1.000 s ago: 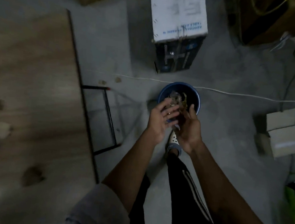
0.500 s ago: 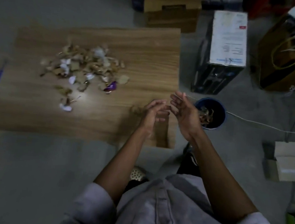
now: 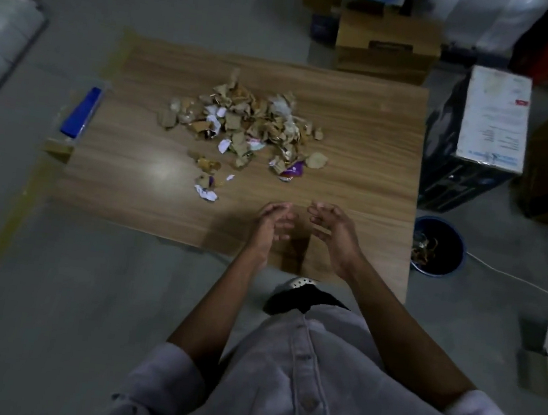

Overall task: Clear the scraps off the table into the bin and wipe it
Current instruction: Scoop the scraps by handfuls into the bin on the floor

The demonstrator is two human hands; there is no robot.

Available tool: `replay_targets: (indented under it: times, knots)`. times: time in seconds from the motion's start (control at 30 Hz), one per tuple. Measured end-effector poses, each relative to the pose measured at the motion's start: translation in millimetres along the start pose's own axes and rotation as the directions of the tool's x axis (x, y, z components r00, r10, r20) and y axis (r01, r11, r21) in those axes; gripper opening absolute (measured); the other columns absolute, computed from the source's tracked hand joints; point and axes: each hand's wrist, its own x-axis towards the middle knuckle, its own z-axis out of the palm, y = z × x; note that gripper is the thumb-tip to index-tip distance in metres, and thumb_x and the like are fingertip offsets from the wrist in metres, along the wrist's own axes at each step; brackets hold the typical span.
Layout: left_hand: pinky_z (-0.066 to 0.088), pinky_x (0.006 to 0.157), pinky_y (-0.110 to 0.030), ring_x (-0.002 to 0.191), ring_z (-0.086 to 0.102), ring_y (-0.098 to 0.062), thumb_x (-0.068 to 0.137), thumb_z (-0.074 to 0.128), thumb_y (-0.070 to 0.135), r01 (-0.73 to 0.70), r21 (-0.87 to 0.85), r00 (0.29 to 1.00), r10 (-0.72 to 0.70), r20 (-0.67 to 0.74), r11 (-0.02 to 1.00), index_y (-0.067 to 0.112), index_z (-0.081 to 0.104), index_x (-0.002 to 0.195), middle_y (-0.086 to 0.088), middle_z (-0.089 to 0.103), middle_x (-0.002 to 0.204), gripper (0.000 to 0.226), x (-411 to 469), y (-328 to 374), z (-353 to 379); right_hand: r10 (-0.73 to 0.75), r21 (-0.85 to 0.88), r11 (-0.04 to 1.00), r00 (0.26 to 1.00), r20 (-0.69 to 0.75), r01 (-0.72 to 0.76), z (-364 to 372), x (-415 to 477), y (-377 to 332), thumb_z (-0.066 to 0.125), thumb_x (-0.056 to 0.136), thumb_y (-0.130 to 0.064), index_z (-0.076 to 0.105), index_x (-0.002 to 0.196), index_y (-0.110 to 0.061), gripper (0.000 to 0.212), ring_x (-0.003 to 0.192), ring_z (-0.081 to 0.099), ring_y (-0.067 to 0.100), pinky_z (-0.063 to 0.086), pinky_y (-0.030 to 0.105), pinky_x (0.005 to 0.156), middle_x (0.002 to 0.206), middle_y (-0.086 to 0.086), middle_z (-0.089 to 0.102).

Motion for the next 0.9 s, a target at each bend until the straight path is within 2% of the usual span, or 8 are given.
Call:
replay_targets:
  times: [0.17,0.27,0.33,0.43,0.5,0.63,0.77,0.9]
  knots:
    - [0.049,0.064,-0.022,0.091,0.065,-0.023,0.094,0.062,0.012,-0.066,0.127,0.986,0.084,-0.142,0.99,0.019,0.067,0.095,-0.006,0.071,0.097,0.008,30.5,2.2,-46.6,-0.164,-0.349,0.927,0.986,-0.035,0.141,33.4,34.9,15.7,0.067,0.095,-0.01,0.072,0.107,-0.013,0.013,0.103,0.066,0.016,0.05,0.039,0.101,0.107,0.001,0.073]
    - [0.051,0.088,-0.035,0.107,0.061,-0.025,0.086,0.066,0.016,-0.037,0.369,0.936,0.161,-0.313,0.929,0.018,0.061,0.121,-0.004,0.064,0.118,0.036,48.1,-2.7,-80.4,-0.432,-0.806,0.556,0.899,-0.073,0.202,37.9,47.3,28.6,0.071,0.085,-0.02,0.07,0.117,-0.015,0.032,0.12,0.053,0.035,0.046,0.051,0.102,0.126,0.012,0.064]
    - [0.05,0.095,-0.04,0.115,0.056,-0.025,0.081,0.065,0.015,0.018,0.443,0.905,0.174,-0.388,0.896,0.021,0.043,0.144,-0.003,0.056,0.132,0.066,61.8,-4.0,-100.5,-0.445,-0.898,0.44,0.862,-0.243,-0.026,35.1,50.2,31.6,0.075,0.082,-0.026,0.06,0.13,-0.022,0.051,0.134,0.035,0.04,0.037,0.055,0.105,0.148,0.016,0.041]
    - [0.051,0.094,-0.044,0.116,0.055,-0.033,0.075,0.065,0.012,0.084,0.441,0.908,0.113,-0.403,0.894,0.024,0.031,0.15,-0.008,0.057,0.121,0.083,87.4,3.5,-126.3,-0.287,-0.808,0.495,0.818,-0.499,-0.32,30.4,54.6,38.7,0.074,0.087,-0.035,0.045,0.139,-0.018,0.062,0.138,0.026,0.045,0.034,0.056,0.108,0.154,0.021,0.025]
    - [0.048,0.086,-0.035,0.107,0.057,-0.033,0.077,0.064,0.004,0.077,0.431,0.931,0.091,-0.355,0.899,0.016,0.037,0.145,-0.01,0.056,0.111,0.074,101.5,16.3,-138.3,-0.272,-0.801,0.474,0.804,-0.529,-0.367,38.9,58.9,48.7,0.07,0.09,-0.037,0.04,0.14,-0.006,0.066,0.133,0.029,0.049,0.035,0.053,0.107,0.149,0.028,0.028]
    - [0.047,0.078,-0.031,0.097,0.061,-0.03,0.066,0.062,0.018,0.067,0.517,0.983,0.033,-0.183,0.853,0.007,0.052,0.124,-0.015,0.061,0.116,0.06,144.3,29.5,-149.8,-0.277,-0.83,0.464,0.839,-0.468,-0.31,89.4,71.2,53.5,0.074,0.084,-0.029,0.038,0.14,0.0,0.073,0.13,0.031,0.05,0.026,0.048,0.11,0.146,0.029,0.028]
    - [0.054,0.088,-0.034,0.104,0.068,-0.021,0.064,0.064,0.013,-0.097,0.526,0.992,0.036,0.125,0.845,0.011,0.064,0.122,0.002,0.07,0.113,0.057,179.6,27.7,-153.5,-0.251,-0.783,0.598,0.888,-0.386,-0.172,156.1,91.6,47.5,0.048,0.065,-0.054,0.04,0.143,0.003,0.097,0.131,0.031,0.047,0.024,0.045,0.108,0.142,0.032,0.032]
    - [0.053,0.076,-0.03,0.096,0.065,-0.019,0.082,0.062,0.001,-0.179,0.53,0.983,0.168,0.069,0.829,0.02,0.066,0.121,0.002,0.067,0.107,0.043,161.9,66.3,-174.8,-0.362,-0.637,0.763,0.89,-0.276,0.113,197.9,103.0,43.1,0.061,0.072,-0.043,0.035,0.15,0.0,0.093,0.133,0.033,0.031,0.033,0.028,0.105,0.144,0.025,0.029]
